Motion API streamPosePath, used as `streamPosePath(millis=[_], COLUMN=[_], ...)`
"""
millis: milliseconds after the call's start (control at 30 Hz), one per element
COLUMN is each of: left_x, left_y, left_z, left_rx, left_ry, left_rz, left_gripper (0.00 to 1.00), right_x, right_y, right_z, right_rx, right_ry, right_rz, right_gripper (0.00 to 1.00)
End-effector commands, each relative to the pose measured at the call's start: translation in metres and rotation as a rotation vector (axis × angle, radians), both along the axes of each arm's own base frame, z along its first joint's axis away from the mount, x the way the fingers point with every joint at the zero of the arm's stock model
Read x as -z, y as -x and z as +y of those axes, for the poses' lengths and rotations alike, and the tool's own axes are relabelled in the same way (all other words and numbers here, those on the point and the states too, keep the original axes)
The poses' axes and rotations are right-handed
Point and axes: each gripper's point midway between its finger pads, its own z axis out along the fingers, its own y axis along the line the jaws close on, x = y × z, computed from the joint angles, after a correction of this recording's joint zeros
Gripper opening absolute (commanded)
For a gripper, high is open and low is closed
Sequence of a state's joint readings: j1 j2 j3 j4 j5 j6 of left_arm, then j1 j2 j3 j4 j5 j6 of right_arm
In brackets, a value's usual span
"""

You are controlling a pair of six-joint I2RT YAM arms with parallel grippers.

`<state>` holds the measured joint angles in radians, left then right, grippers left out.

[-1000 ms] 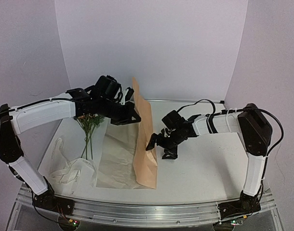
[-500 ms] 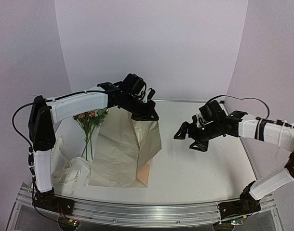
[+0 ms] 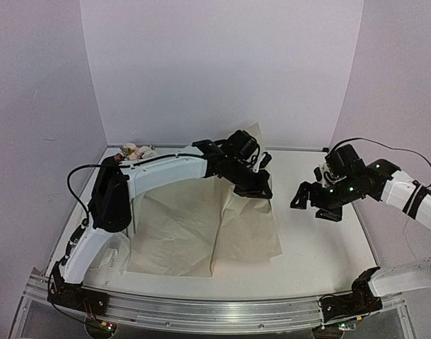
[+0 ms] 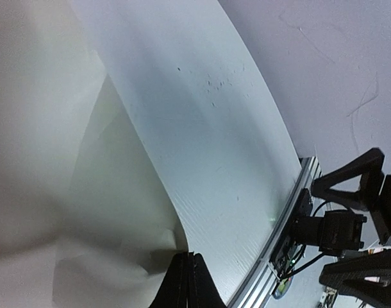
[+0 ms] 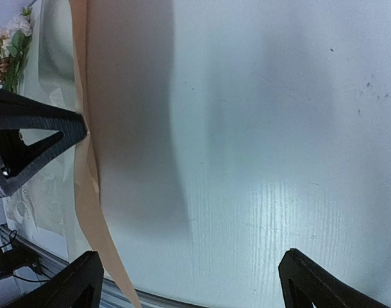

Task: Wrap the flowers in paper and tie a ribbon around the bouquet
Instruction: Unfold the folded wrapping paper at the center of the board.

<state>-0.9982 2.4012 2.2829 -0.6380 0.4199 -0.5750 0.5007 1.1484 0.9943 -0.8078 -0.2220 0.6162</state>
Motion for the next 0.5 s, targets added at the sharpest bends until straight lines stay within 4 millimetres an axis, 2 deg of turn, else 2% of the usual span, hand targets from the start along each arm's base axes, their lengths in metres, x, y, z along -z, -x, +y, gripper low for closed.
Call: streamPosePath(millis=[0,100,133,233,300,367,467], left_x=[-0.009,-0.017,-0.021,-0.047,-0.057,-0.064,-0.063], left_y=[0.029,0.040,0.040,0.034,0.023,0.005,-0.031], left_z=[-0.017,-0.020,-0.019,-0.009,0.004,0.029,0.092], left_rx=[0.101,0.121,0.115,0.067,-0.002,-0.111,-0.318], left_ry=[0.036,0.047,0.050,0.074,0.061,0.038,0.004], left_rz=[-0.028,-0.061,-0.079,-0.143,-0.187,-0.208,-0.189], left_gripper=[0.17,0.45,0.57,0.79,0.85,0.87,0.87], right_x=[0.009,0.016,0.019,0.024,0.026,0.027,0.031], right_y=[0.013,0.015,0.015,0.012,0.005,-0.005,-0.027], right_z=[-0.025,-0.028,-0.028,-0.023,-0.017,-0.010,0.003], right_rx=[-0.001,0.002,0.004,-0.007,-0.019,-0.035,-0.045], right_ry=[0.094,0.089,0.084,0.060,0.035,0.007,-0.067], right_rz=[0.032,0.066,0.079,0.113,0.125,0.128,0.152], right_gripper=[0.98,0.98,0.98,0.98,0.98,0.98,0.98])
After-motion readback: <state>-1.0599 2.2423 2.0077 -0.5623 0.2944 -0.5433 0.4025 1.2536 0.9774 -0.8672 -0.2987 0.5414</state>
